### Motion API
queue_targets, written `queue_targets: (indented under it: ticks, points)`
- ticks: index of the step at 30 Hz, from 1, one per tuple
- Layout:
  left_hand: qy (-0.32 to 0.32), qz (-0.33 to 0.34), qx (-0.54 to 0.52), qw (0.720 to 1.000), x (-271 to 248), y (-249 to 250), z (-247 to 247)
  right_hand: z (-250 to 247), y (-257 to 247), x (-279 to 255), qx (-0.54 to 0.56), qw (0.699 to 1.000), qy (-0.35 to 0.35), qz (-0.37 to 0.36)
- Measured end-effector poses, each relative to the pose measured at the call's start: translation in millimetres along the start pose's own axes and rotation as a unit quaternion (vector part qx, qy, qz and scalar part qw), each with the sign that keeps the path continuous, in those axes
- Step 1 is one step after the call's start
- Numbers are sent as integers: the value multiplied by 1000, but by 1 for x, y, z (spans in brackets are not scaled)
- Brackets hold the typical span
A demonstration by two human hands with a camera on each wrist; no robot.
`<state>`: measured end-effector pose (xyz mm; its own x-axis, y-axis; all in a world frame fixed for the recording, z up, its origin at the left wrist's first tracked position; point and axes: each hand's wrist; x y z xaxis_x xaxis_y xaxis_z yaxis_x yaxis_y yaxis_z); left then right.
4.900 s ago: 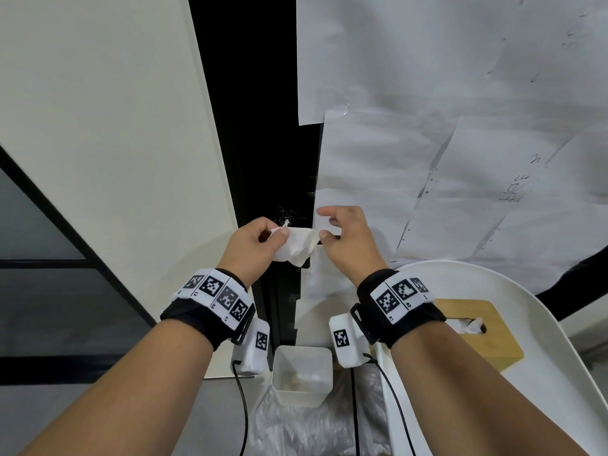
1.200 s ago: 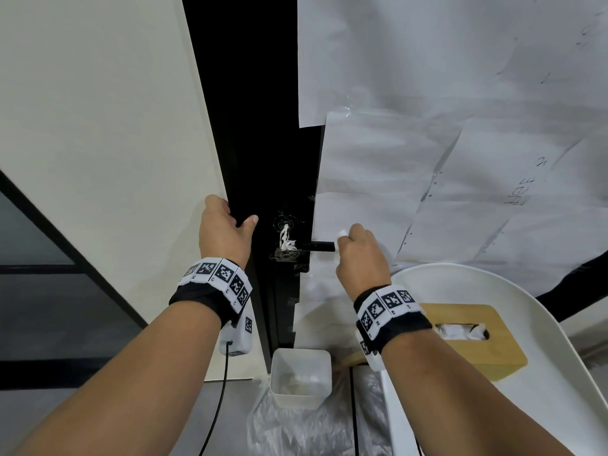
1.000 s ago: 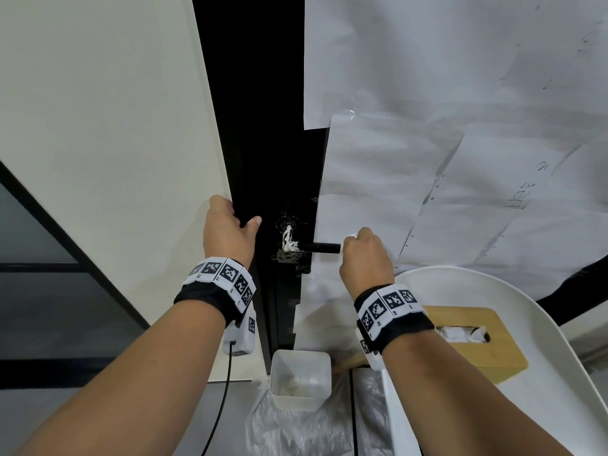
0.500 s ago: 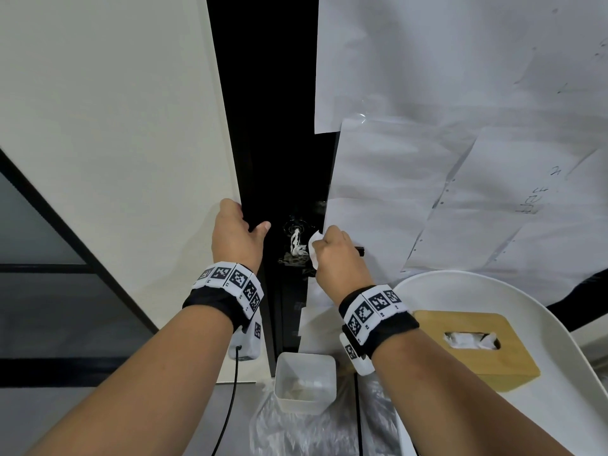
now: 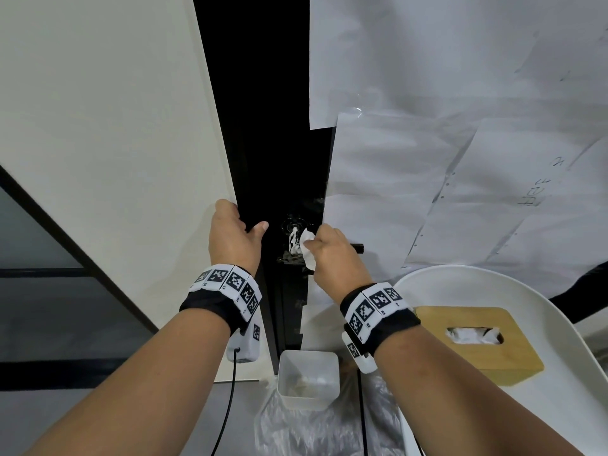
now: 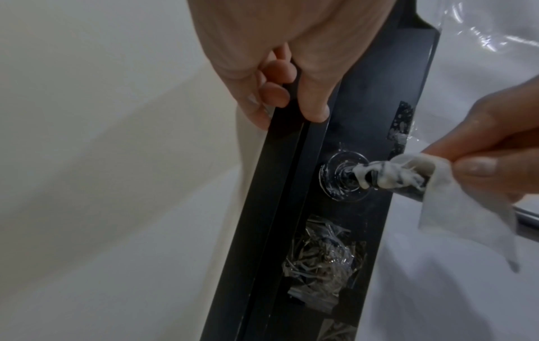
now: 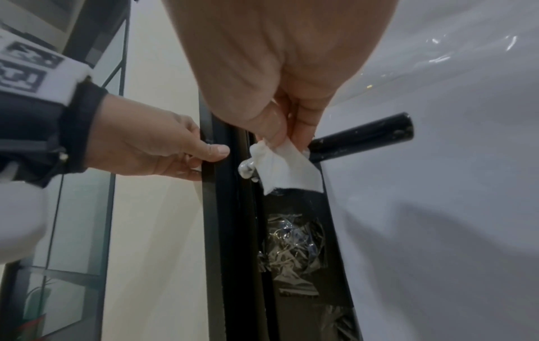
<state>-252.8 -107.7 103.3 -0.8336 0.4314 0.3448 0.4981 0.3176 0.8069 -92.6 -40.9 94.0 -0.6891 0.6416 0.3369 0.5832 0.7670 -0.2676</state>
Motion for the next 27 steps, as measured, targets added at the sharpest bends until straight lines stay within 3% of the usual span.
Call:
queue_targets:
  ticks: [10,15,22,27]
  points:
    - [6,6,1,1000,1,-3,1,10,-12,-4,16,999,-6,-28]
    - [4,7,2,1000,1,-3,2,7,3,2,60,997,37,22]
    - [5,-5,3,1000,-1,-1,1,13,1,-6,90,996,-16,-20]
    - [11,-14,-14,1000,-4,-1,0,11,7,-15,130,991,24,27]
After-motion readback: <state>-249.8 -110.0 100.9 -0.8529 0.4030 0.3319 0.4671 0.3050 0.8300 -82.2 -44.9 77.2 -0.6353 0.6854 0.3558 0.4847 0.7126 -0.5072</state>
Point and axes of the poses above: each hand's wrist, its own x-axis towards the middle knuckle, its own z-axis out of the palm, y = z × x, and after that the axes turned 7 degrees about y, right-handed
